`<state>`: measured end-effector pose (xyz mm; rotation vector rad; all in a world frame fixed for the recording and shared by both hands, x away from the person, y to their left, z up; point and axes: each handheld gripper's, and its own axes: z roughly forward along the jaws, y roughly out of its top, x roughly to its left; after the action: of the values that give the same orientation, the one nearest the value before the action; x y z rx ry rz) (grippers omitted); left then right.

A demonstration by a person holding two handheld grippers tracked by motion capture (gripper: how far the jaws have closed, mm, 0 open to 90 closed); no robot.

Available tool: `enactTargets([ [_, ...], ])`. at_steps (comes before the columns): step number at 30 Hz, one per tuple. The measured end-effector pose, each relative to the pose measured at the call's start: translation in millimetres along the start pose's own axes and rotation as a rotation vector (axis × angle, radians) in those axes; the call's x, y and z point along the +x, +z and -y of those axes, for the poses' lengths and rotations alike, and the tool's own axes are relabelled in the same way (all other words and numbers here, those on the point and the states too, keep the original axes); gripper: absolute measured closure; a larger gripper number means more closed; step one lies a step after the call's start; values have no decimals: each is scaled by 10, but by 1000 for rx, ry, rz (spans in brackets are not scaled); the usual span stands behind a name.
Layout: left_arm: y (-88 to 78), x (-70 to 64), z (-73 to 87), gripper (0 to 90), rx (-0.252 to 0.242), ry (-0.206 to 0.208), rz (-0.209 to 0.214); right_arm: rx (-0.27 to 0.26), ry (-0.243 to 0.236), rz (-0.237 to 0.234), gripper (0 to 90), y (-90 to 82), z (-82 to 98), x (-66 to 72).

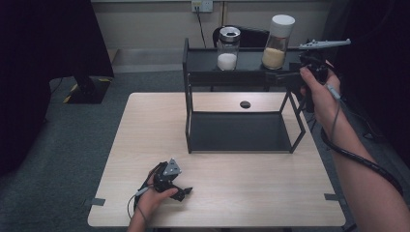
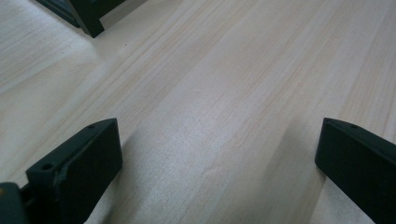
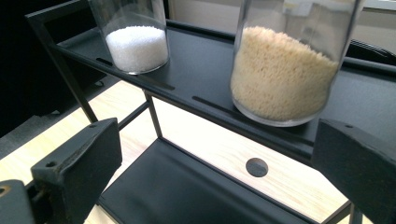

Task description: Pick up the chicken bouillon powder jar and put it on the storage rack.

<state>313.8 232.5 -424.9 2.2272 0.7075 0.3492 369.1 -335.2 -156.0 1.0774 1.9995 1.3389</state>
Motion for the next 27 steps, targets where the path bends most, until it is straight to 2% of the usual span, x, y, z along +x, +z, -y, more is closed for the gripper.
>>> enactTargets([
  [27, 0, -1, 1, 0, -1, 0, 0, 24, 7, -76, 10, 203, 530, 71],
])
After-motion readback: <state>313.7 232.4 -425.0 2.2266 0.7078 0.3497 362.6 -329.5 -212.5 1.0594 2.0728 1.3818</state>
